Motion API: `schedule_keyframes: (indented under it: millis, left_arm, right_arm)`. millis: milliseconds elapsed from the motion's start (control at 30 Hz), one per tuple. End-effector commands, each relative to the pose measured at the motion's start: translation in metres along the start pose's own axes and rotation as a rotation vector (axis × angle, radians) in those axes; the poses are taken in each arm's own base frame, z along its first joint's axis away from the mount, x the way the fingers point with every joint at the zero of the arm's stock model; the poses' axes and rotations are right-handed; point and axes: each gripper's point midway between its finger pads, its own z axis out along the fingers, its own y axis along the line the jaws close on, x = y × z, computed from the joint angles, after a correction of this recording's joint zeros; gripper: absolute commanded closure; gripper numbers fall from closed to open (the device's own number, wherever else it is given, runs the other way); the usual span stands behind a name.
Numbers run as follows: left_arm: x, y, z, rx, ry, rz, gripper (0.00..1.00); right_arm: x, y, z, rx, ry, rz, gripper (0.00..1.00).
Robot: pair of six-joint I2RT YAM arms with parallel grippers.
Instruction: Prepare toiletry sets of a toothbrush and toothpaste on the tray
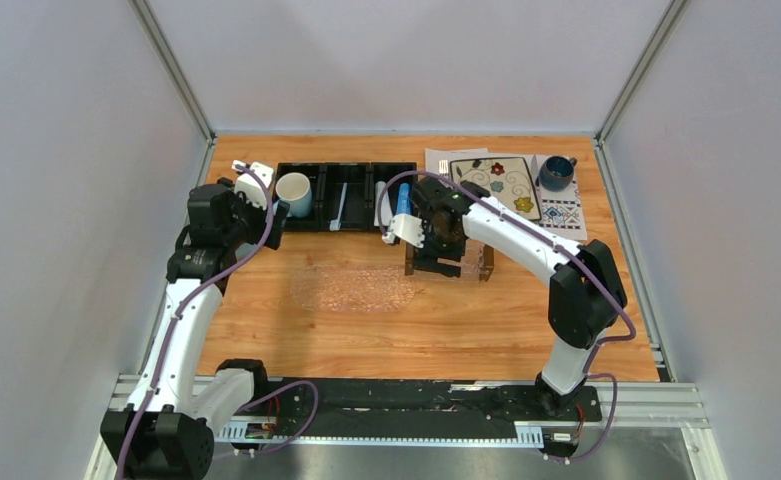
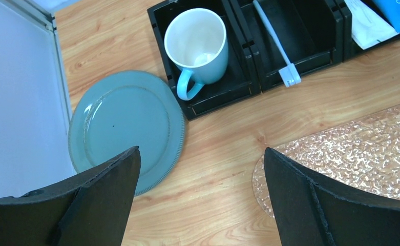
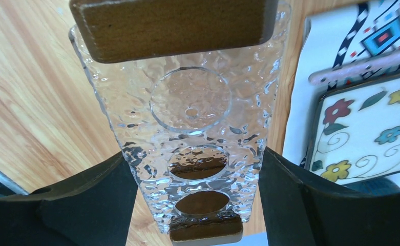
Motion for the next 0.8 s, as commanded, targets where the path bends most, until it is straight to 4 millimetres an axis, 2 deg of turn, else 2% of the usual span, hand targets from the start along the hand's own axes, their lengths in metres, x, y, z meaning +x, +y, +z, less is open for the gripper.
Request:
schedule_keyframes:
  millis: [0, 67, 267, 600, 767]
  left_arm:
    - [-0.010, 0.022, 0.001, -0.076, -0.038, -0.056, 0.03]
    - [-0.010, 0.028, 0.000, -0.085, -0.041, -0.078, 0.03]
    - [-0.006, 0.039, -0.002, -0.101, -0.044, -0.114, 0.02]
    - [0.000, 0.048, -0.009, -0.125, -0.048, -0.115, 0.02]
    - [0.006, 0.051, -0.009, -0.129, -0.038, -0.123, 0.02]
  right_arm:
    - [-0.039, 0.001, -0.036, 0.088, -0.073, 0.035, 0.53]
    - [-0.057, 0.007, -0.043, 0.085, -0.092, 0.015, 0.53]
    - [-0.097, 0.019, -0.044, 0.082, -0.114, -0.007, 0.54]
    - [-0.145, 0.037, -0.019, 0.041, -0.109, -0.046, 0.55]
    - [-0.170, 0.042, -0.019, 0.005, -0.141, -0.035, 0.56]
